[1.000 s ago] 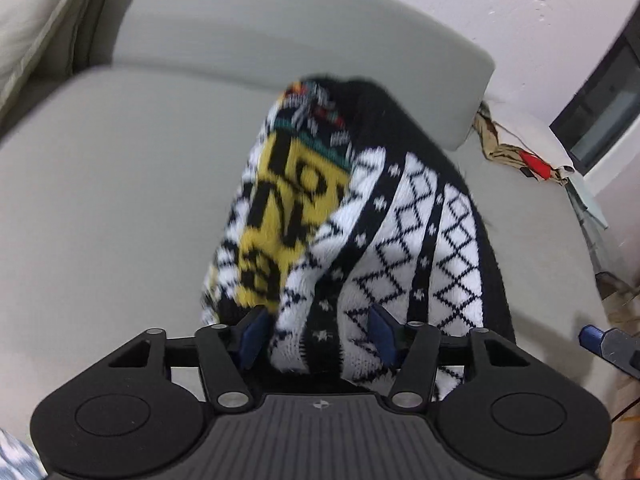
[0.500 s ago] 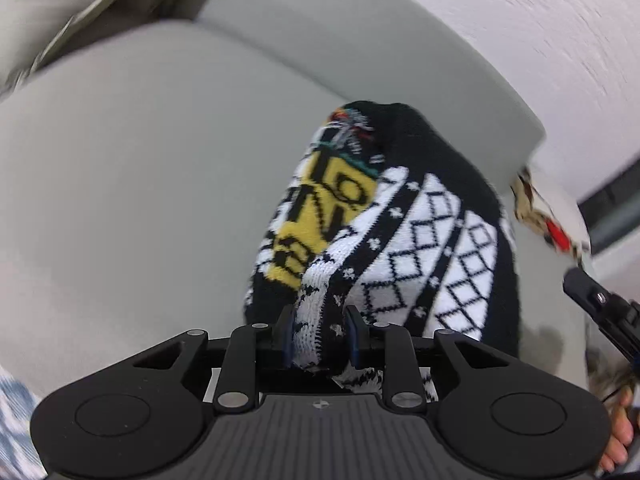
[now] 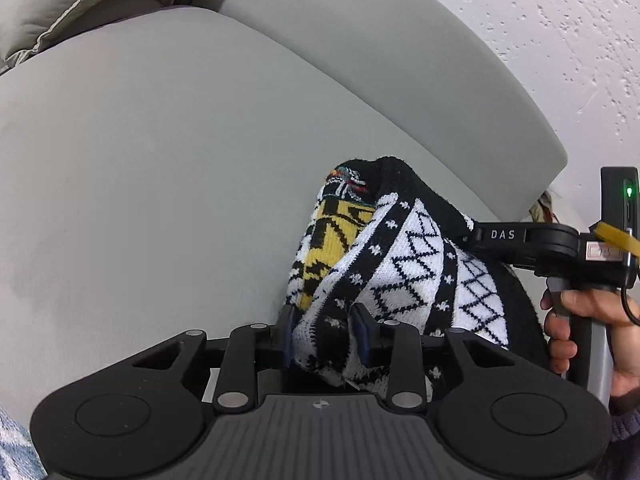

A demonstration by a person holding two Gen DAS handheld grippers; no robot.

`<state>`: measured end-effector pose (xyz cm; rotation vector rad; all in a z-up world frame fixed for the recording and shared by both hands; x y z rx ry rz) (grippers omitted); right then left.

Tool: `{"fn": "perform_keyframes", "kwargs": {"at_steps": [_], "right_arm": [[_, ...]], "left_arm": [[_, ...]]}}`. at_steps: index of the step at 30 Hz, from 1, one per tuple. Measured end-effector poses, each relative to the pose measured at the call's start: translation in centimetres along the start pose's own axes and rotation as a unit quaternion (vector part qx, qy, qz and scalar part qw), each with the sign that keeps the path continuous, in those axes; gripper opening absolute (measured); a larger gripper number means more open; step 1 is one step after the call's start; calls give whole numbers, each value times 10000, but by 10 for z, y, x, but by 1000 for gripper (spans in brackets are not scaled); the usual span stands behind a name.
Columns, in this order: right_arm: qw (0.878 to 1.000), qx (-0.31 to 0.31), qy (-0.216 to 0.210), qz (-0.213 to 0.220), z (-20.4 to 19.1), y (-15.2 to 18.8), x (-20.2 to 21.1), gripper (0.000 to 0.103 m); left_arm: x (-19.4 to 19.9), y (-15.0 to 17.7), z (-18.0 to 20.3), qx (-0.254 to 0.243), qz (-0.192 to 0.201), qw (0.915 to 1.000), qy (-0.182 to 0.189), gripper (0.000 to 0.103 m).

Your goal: Fold clothes

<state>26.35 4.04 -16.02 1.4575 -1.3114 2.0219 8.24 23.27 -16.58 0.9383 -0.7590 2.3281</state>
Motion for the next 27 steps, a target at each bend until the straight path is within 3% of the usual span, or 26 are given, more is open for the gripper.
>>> {"fn": "perform_keyframes", "kwargs": {"at_steps": [3, 6, 8, 14, 17, 20, 21, 23, 27], "right_arm": [[10000, -6, -46, 24, 0, 2, 1, 26], [9994, 18, -122, 334, 5, 8, 22, 26], [9979, -49, -224, 601, 9, 12, 49, 26], [9894, -624, -719, 1094, 42, 36, 125, 28], [9872, -799, -948, 1003, 52, 53, 139, 28], [9882, -789, -931, 926, 50, 62, 143, 29], [9885, -777, -935, 895, 50, 65, 144, 29], [9892, -777, -948, 804, 47, 73, 139, 30], [9919, -719, -900, 533, 43, 77, 113, 30]], "left_arm": [[7, 3, 4, -100, -2, 9999, 12, 34], [32, 9, 9, -309, 15, 9994, 166, 33], [46, 12, 30, -615, 228, 9977, 160, 27], [86, 5, 87, -1515, 867, 9837, 439, 28], [60, 0, 120, -1968, 929, 9755, 318, 28], [19, -13, 138, -2179, 783, 9727, 124, 26], [4, -18, 144, -2238, 717, 9720, 47, 24], [-23, -25, 149, -2298, 492, 9718, -206, 9], [-65, -32, 140, -2551, 180, 9633, -820, 2]]}}
Point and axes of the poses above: each gripper's, at about its wrist camera, not at the fingertips, and x roughly against the way its jaws point, z to its right, y to its underside, the point moved 3 cm from there along -x, roughly the way its jaws point, and after that the axes turned 15 degrees about x, right-handed, at the moved point
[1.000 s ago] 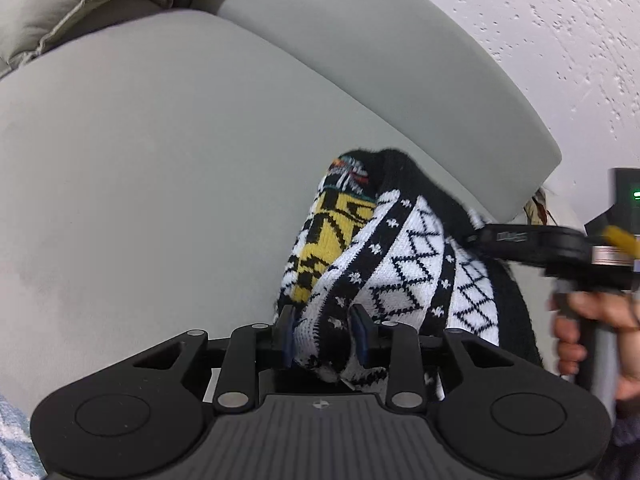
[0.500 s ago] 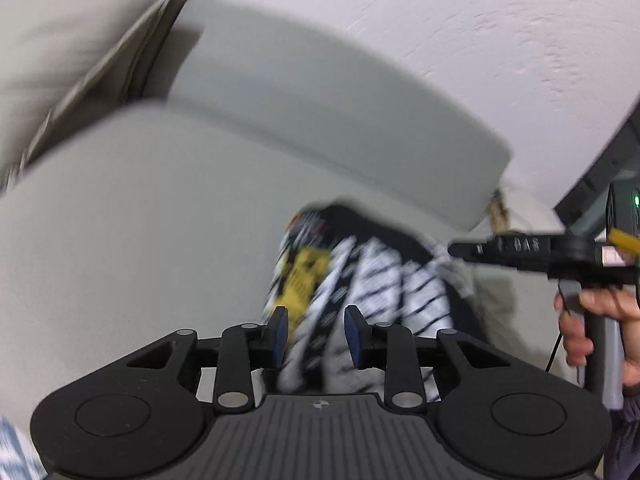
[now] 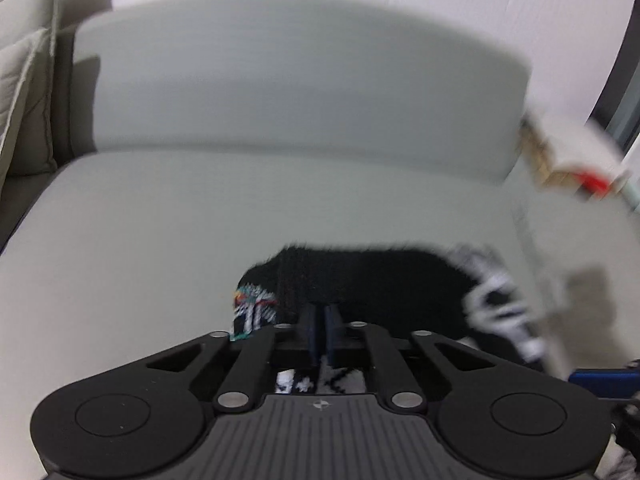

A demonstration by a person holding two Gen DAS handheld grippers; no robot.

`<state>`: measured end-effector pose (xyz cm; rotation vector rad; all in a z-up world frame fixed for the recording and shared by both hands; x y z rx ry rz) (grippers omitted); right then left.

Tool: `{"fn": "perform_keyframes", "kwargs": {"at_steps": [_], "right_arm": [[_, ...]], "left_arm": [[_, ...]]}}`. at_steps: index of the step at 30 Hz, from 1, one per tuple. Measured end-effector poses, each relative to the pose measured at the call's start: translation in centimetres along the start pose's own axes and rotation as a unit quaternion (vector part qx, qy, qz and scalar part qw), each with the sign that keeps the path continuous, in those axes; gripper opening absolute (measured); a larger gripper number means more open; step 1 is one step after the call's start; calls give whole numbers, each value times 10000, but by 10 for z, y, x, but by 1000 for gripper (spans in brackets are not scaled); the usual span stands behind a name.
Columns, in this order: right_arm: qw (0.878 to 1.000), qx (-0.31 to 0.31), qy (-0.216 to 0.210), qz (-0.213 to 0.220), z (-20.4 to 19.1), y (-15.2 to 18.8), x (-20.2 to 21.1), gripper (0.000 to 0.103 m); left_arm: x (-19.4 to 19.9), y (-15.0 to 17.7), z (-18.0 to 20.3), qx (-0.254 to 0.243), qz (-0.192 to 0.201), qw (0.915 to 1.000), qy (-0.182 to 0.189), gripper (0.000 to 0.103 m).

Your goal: Fold clothes

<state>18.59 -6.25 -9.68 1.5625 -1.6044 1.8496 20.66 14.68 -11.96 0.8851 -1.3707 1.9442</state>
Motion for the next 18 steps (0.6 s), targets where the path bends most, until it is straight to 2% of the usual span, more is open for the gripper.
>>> {"fn": "perform_keyframes", "kwargs": {"at_steps": [4, 9, 13, 15, 18], "right_arm": [[9995, 194, 175, -171, -8, 4, -41, 34], [9986, 277, 411, -179, -13, -6, -60, 35], [9987, 294, 372, -173, -13, -3, -51, 36], [9991, 298, 294, -13, -12, 2, -31, 36], [9991, 137, 187, 358, -9, 17, 11, 37]], "left_arm": [[-28, 4, -8, -1, -111, 9996, -250, 2], [-43, -3, -24, 283, -204, 9987, -375, 2], [-22, 3, -9, -130, 29, 9981, -597, 2], [2, 5, -7, 13, 151, 9990, -425, 2], [49, 10, -16, 373, 288, 9989, 62, 16]]}}
Point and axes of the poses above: each gripper's, at about its wrist camera, not at the fingertips, and x roughly against the way its jaws point, z to its right, y to its underside, the point moved 3 cm from there along -x, roughly the way its jaws point, and after that the axes turned 15 degrees about x, right-handed, at the moved point
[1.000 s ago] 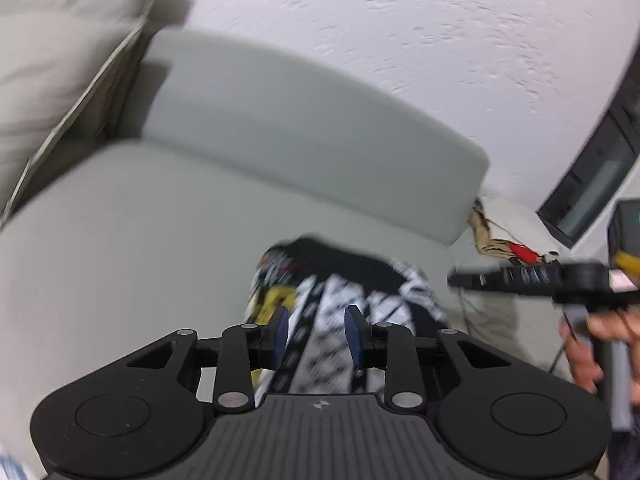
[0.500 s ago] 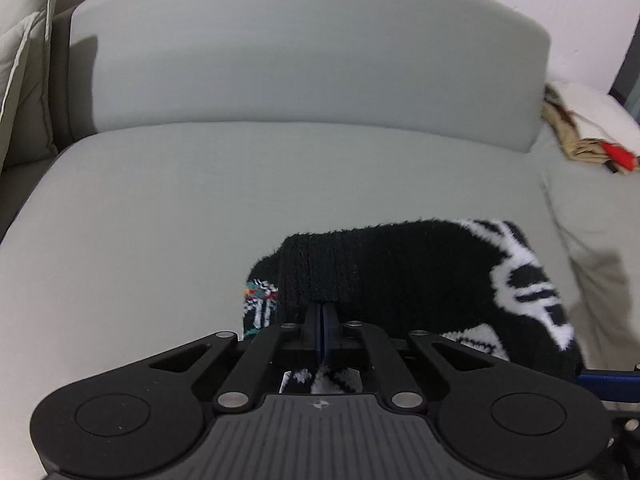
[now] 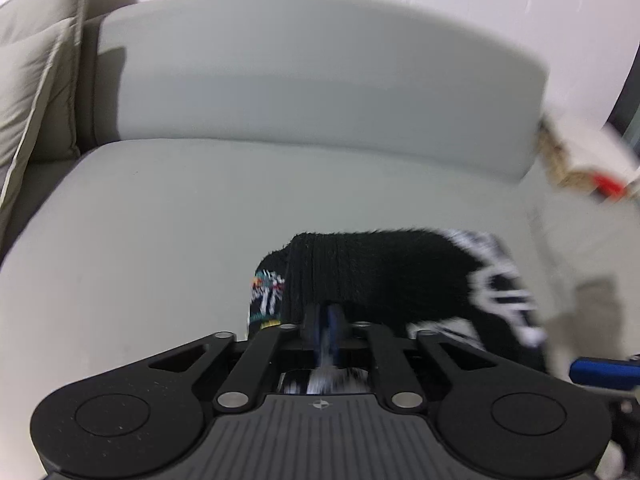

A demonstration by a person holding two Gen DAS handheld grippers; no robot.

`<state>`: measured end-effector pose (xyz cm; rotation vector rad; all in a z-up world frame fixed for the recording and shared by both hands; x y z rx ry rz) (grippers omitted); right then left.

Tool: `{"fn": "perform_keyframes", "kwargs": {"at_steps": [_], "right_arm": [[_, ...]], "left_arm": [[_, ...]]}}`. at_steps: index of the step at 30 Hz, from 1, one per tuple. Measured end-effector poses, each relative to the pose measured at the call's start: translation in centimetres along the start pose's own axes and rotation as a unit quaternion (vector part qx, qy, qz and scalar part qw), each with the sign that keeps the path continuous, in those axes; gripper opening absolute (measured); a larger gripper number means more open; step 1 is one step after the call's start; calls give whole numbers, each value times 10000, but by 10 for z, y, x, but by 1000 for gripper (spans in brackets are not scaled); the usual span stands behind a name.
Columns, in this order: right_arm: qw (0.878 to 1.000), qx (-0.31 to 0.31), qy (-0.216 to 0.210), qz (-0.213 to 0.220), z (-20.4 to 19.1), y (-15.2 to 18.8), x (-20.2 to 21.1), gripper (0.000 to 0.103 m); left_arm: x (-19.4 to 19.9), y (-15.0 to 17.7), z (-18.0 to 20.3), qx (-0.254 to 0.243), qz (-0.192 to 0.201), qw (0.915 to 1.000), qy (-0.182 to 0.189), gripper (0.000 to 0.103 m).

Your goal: Fold clothes

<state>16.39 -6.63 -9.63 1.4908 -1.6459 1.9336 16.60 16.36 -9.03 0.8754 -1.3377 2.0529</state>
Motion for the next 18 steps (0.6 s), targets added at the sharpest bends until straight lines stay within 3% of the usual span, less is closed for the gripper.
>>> {"fn": "perform_keyframes", "kwargs": {"at_steps": [1, 4, 9, 12, 15, 18], "right_arm": [[9999, -72, -39, 91, 2, 6, 14, 39], [9991, -299, -153, 275, 9, 26, 54, 44], [9977, -602, -216, 209, 14, 65, 84, 44], [9976, -638, -246, 60, 9, 73, 75, 42], [9982, -531, -296, -1, -3, 67, 62, 36], [9998, -159, 10, -79, -15, 57, 38, 35]], "left_arm": [[20, 3, -3, 70, 94, 9998, 137, 21], [65, 20, -14, 33, 301, 9993, 207, 21], [104, 54, -27, 197, 193, 9981, 545, 18], [96, 68, -26, -7, 228, 9991, 371, 14], [71, 77, -28, -58, 21, 9998, 206, 7], [47, 83, -36, -3, -124, 9999, -43, 6]]}}
Point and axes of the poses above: each gripper's, at about its wrist camera, not at the fingertips, and x roughly against the way its jaws point, z to its right, y to its underside, the point moved 3 cm from there along -x, roughly the way its jaws point, and after that the axes turned 15 degrees about x, right-handed, at the moved point
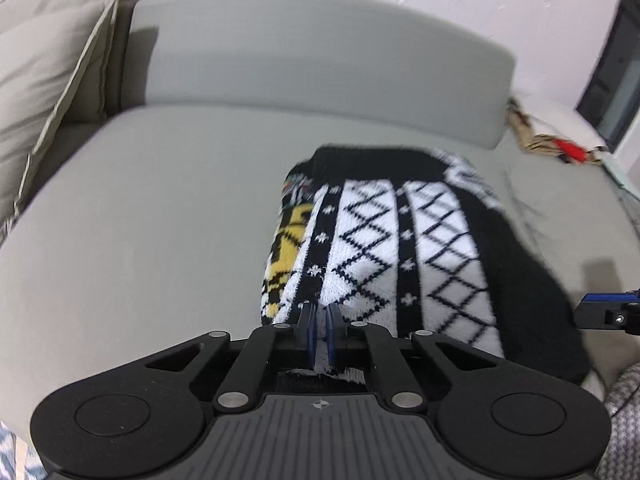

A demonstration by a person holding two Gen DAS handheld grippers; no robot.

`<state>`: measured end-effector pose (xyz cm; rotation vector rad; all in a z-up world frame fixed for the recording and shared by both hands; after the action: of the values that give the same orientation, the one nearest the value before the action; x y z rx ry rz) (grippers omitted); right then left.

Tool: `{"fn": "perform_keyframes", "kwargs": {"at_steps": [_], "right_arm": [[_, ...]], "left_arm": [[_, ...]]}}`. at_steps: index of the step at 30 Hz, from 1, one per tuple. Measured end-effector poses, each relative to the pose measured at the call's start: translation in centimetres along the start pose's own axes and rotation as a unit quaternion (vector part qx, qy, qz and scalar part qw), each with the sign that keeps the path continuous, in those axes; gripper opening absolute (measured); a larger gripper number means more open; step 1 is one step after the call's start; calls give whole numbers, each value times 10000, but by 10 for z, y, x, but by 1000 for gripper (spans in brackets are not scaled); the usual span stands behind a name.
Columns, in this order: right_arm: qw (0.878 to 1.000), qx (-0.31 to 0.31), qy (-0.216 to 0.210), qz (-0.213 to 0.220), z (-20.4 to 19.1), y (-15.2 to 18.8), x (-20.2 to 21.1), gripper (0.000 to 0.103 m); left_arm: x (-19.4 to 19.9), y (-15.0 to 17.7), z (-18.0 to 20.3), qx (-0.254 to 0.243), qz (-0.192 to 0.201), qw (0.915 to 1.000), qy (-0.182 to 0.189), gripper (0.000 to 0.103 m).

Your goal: Fold clothes

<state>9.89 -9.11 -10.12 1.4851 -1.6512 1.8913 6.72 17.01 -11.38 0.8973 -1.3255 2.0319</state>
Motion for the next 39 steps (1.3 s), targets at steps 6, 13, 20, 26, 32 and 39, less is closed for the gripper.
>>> {"fn": "perform_keyframes", "kwargs": {"at_steps": [6, 13, 20, 26, 32, 39], "right_arm": [[9967, 380, 298, -651, -6, 14, -57, 43], [9990, 60, 50, -444, 6, 5, -15, 44], [9944, -846, -206, 597, 42, -25, 42, 48], [9892, -1220, -89, 807, 57, -65, -4, 24], [9943, -986, 211, 352, 50, -93, -77, 24], [9951, -664, 704, -226, 49, -91, -131, 24]], "left_arm": [[-15, 7, 0, -21, 3, 9997, -227, 2], [23, 5, 0, -24, 230, 9997, -77, 17], [54, -35, 9, 211, 738, 9961, 434, 32], [1, -63, 41, -124, 704, 9971, 250, 20], [-71, -62, 42, -386, 141, 9990, -187, 15], [-95, -58, 25, 54, -6, 9999, -123, 16]]}}
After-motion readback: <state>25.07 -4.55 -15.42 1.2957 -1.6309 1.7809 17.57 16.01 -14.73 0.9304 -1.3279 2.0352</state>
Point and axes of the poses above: each gripper's, at about its wrist camera, not at the fingertips, and x roughly against the way its jaws point, z to its right, y to its underside, the point moved 3 cm from there along -x, roughly the way its jaws point, and after that the axes turned 15 degrees about x, right-handed, at the moved point
